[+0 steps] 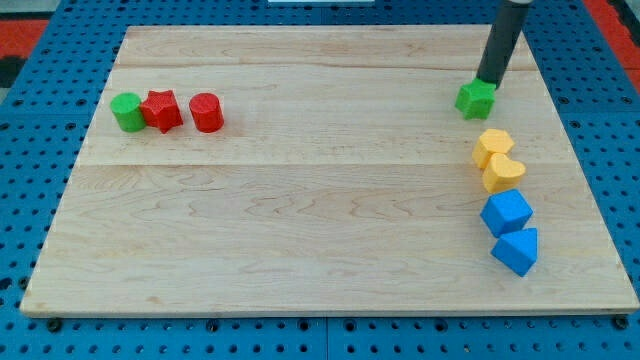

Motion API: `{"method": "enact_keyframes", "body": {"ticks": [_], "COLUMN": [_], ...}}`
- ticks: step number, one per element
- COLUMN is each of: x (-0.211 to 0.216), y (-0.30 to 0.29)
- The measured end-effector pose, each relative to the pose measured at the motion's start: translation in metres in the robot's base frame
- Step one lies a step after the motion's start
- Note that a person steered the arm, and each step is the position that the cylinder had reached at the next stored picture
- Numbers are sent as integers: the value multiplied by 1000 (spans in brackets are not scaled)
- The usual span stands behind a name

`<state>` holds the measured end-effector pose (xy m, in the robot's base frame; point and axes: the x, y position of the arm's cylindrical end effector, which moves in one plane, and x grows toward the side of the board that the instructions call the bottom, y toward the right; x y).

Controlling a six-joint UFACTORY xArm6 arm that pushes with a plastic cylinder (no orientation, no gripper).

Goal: Push the green star to the yellow hexagon

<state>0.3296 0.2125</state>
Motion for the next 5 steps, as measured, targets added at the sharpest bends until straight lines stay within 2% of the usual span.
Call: {"method": "enact_keyframes", "body": {"ticks": [1, 2, 3, 5], "x": [19, -7, -2, 22], "y": [1, -26, -56, 4]}}
